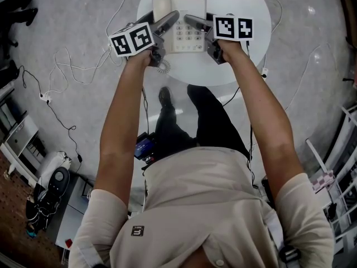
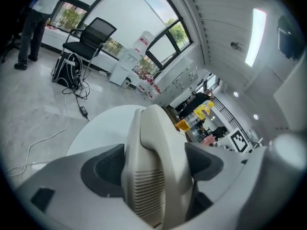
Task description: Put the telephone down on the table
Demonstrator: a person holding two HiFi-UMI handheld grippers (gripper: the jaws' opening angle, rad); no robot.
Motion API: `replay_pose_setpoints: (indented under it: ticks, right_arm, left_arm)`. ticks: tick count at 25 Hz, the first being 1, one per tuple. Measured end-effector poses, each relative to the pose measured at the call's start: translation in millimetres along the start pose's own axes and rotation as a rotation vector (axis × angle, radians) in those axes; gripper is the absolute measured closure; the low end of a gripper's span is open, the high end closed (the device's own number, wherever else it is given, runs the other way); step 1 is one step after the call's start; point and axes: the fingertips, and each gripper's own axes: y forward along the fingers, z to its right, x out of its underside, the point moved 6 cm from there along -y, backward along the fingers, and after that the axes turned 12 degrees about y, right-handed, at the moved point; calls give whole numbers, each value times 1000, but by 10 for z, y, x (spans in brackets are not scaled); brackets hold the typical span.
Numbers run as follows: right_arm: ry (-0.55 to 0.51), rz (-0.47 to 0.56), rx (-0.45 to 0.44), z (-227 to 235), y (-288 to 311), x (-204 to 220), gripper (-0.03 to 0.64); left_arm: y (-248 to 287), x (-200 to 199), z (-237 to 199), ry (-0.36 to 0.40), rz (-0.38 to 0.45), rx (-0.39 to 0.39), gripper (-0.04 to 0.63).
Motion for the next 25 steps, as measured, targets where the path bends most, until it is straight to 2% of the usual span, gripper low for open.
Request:
replay_pose_setpoints:
  ticks: [2, 12, 20, 25]
  right_arm:
    - [-3, 1, 4, 26, -1, 11, 327]
    - [-39, 24, 63, 29, -89, -1, 343]
    - [-53, 113, 170, 32, -366, -80, 362]
    - [-101, 167, 191, -167, -645, -121, 373]
  left_arm:
    - [-10, -12, -5, 23, 14, -11, 210]
    - [-150, -169, -1, 34, 63, -13, 210]
    - [-432, -176, -2, 65, 58, -49, 211]
    - [-750, -367, 150, 120, 86, -69, 212]
